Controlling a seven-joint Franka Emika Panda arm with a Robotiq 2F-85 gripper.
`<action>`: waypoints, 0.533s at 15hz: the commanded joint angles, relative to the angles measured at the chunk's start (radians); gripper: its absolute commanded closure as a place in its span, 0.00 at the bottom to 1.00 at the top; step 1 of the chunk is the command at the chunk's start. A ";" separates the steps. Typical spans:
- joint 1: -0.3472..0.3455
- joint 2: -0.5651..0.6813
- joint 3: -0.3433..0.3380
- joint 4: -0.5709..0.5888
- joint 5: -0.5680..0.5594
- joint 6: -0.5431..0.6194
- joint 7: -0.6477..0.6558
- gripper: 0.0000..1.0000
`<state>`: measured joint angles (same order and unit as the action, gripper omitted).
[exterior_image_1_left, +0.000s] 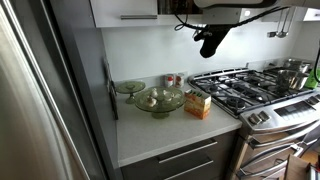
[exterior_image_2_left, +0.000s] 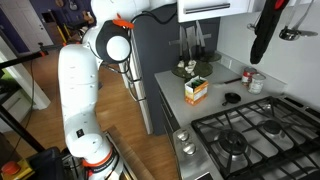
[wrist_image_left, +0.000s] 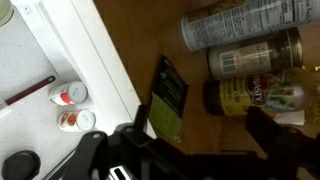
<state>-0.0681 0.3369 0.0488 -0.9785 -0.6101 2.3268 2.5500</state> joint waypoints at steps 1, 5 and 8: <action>0.002 -0.014 0.014 0.003 0.026 -0.071 -0.026 0.00; 0.005 -0.029 0.025 0.002 0.026 -0.105 -0.055 0.00; 0.001 -0.065 0.032 -0.028 0.015 -0.112 -0.092 0.00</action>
<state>-0.0637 0.3205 0.0715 -0.9685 -0.6090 2.2463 2.4987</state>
